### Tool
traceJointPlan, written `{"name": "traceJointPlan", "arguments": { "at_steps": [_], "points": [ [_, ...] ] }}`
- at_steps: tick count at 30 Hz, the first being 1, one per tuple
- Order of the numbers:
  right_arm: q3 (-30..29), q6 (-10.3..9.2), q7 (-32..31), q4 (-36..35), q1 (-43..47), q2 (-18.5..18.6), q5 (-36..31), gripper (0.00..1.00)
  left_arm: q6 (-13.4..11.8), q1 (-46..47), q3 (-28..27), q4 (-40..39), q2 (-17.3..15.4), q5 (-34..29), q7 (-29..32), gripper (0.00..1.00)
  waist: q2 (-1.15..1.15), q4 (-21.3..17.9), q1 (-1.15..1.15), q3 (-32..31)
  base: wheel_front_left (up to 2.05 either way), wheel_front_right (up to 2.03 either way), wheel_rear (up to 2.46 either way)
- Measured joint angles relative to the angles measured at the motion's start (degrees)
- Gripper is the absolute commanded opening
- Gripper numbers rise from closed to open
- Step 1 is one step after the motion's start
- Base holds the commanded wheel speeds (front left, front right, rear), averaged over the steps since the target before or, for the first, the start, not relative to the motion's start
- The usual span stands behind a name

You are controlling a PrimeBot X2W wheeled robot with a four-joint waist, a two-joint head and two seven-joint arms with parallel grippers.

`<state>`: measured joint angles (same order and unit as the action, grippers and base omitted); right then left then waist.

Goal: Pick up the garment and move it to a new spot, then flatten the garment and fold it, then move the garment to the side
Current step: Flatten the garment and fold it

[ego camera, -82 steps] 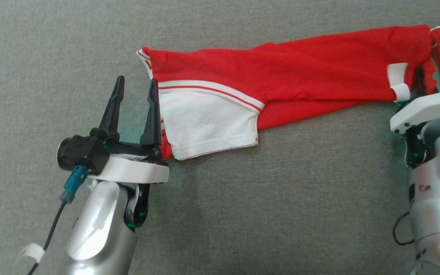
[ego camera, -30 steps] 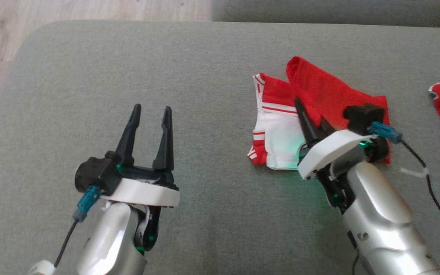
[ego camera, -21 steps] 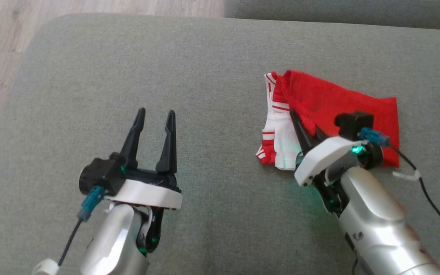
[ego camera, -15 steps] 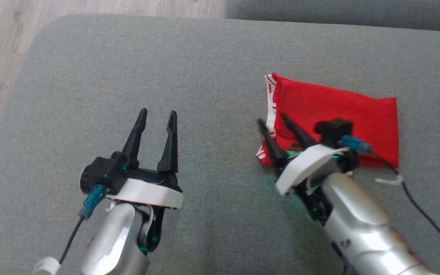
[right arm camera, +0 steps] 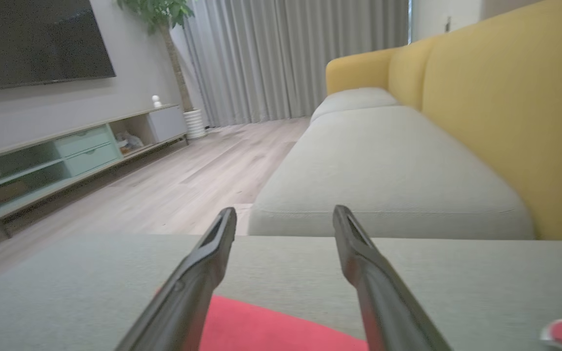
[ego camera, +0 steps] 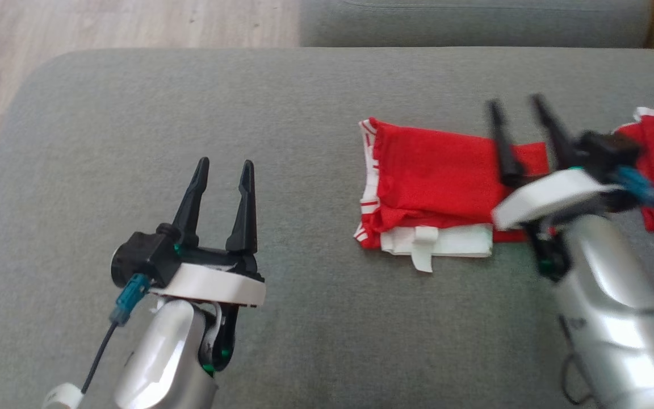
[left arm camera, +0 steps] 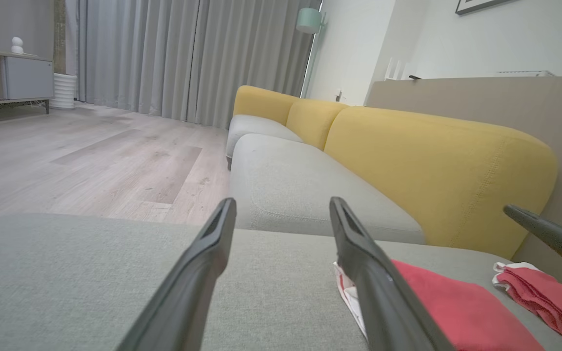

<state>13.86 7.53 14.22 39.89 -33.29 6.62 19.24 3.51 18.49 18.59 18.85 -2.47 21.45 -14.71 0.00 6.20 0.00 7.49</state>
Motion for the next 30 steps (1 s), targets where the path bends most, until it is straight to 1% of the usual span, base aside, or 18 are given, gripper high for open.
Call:
{"name": "traceJointPlan", "arguments": {
  "at_steps": [2, 5, 9, 12, 16, 20, 30],
  "points": [
    [-4.32, 0.00, 0.08, -3.07, 2.14, 0.90, -3.12, 1.00, -0.04, -0.02, -0.20, -0.40, 0.01, -0.02, 0.00, 1.00, 0.00, -0.80, 0.00, -0.15, 0.00, 0.00, 0.00],
    [-8.92, 0.00, 0.25, -6.78, 7.16, 0.71, -6.45, 1.00, -0.07, -0.12, -0.44, -0.62, 0.01, -0.14, 0.00, 1.00, 0.00, -2.09, 0.00, -0.25, 0.00, 0.00, 0.00],
    [-12.62, 0.00, 0.26, -11.60, 12.96, -0.78, -9.99, 1.00, -0.65, -0.45, -1.47, -0.97, 0.01, -0.29, 0.00, 1.00, 0.00, -3.91, 0.00, -0.16, 0.00, 0.00, 0.00],
    [-14.57, 0.00, 0.34, -14.54, 15.41, -2.14, -10.85, 1.00, -1.09, -1.27, -2.14, -0.78, 0.01, -0.94, 0.00, 1.00, 0.00, -5.32, 0.00, 0.02, 0.00, 0.00, 0.00],
    [-16.03, 0.00, 0.41, -17.92, 17.82, -3.07, -11.21, 1.00, -1.48, -3.10, -3.46, -0.27, 0.00, -1.64, 0.00, 1.00, 0.00, -7.28, 0.00, 0.36, 0.00, 0.00, 0.00],
    [-16.52, 0.00, 0.41, -19.78, 20.20, -3.27, -11.26, 1.00, -1.46, -3.76, -4.00, -0.32, 0.01, -2.37, 0.00, 1.00, 0.00, -8.36, 0.00, 0.70, 0.00, 0.00, 0.00],
    [-16.21, 0.00, 0.40, -20.71, 20.98, -3.59, -10.51, 1.00, -0.98, -3.64, -3.72, -0.65, 0.00, -2.35, 0.00, 1.00, 0.00, -8.14, 0.00, 1.87, 0.00, 0.00, 0.00]
  ]
}}
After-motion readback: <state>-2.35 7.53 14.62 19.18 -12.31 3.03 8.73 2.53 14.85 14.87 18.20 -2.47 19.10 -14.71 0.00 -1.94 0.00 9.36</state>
